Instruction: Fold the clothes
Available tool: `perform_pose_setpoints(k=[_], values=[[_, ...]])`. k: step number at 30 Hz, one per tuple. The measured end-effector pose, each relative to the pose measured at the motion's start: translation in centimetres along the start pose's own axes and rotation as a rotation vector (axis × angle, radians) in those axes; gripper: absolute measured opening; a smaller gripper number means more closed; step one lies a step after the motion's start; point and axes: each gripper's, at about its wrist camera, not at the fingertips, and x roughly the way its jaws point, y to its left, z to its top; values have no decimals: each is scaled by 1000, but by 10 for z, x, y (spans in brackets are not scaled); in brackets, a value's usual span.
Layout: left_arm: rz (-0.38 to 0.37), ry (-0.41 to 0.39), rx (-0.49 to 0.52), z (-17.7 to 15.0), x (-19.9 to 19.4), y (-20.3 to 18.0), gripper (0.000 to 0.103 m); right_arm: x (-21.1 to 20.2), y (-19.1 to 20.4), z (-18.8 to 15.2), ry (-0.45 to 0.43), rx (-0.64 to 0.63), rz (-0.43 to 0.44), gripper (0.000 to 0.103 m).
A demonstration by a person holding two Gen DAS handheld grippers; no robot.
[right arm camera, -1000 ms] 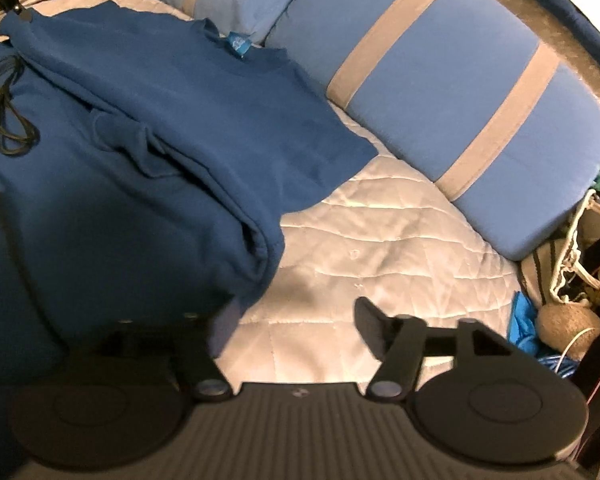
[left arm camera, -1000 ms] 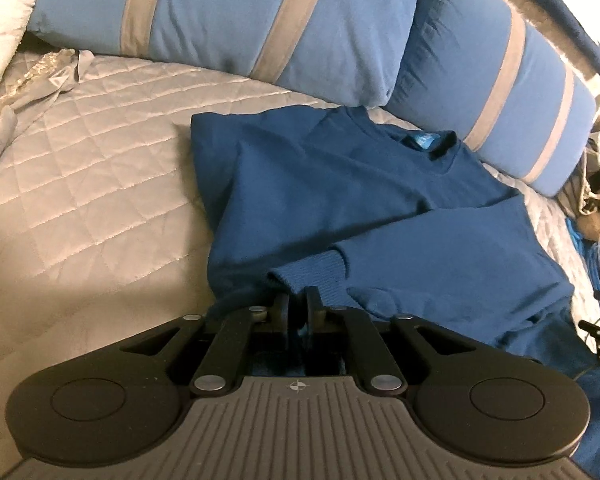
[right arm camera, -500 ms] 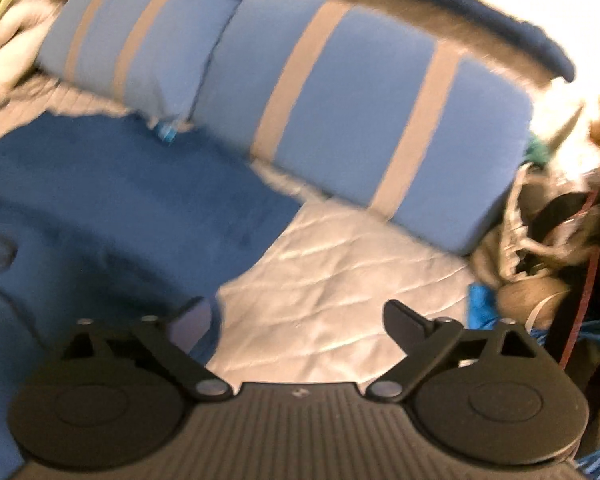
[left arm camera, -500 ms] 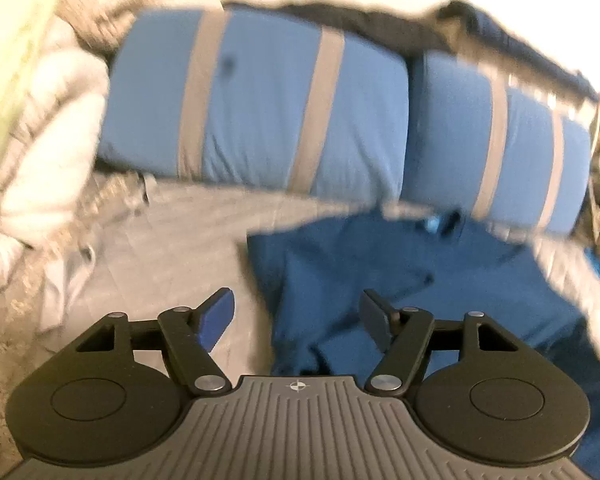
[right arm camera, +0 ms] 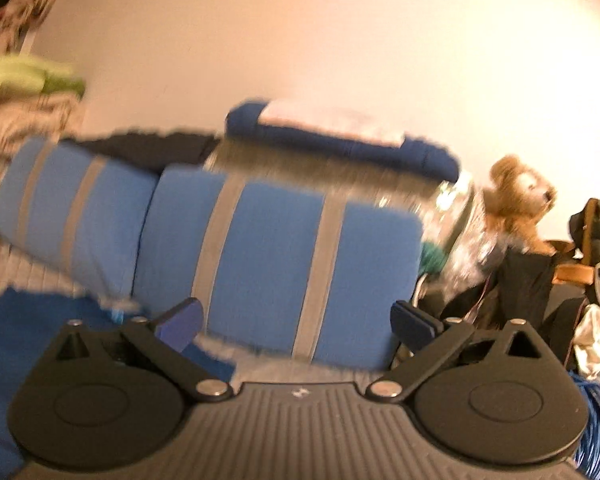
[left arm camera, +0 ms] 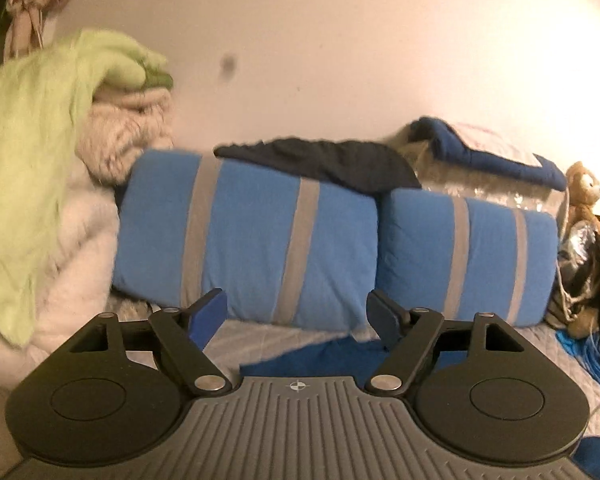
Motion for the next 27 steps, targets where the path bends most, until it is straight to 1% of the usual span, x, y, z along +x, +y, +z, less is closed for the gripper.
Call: perform_pose_setpoints(k=[3, 6, 10, 15, 19, 23, 25, 27], values=[[-7, -32, -22, 16, -8, -4, 77, -11, -5, 19, -59, 38, -23, 103], [-24, -84, -24, 31, -22, -6, 77, -22, -9, 38, -109, 56, -36, 103], [-41, -146, -23, 49, -45, -10, 79, -38, -13, 64, -175, 68, -53, 103], [-61, -214, -15, 69, -81, -13, 79, -68, -27, 95, -258, 112, -58, 103], [-66, -261, 12, 80, -116, -15, 80, -97, -39, 115, -315, 138, -69, 103], [-66, -295, 66, 81, -154, -17, 81, -136, -50, 126, -358, 139, -80, 103], [-59, -302, 97, 79, -173, -17, 82, -154, -55, 126, -362, 135, -69, 103], [-52, -288, 126, 75, -189, -17, 85, -172, -61, 124, -354, 127, -57, 103]])
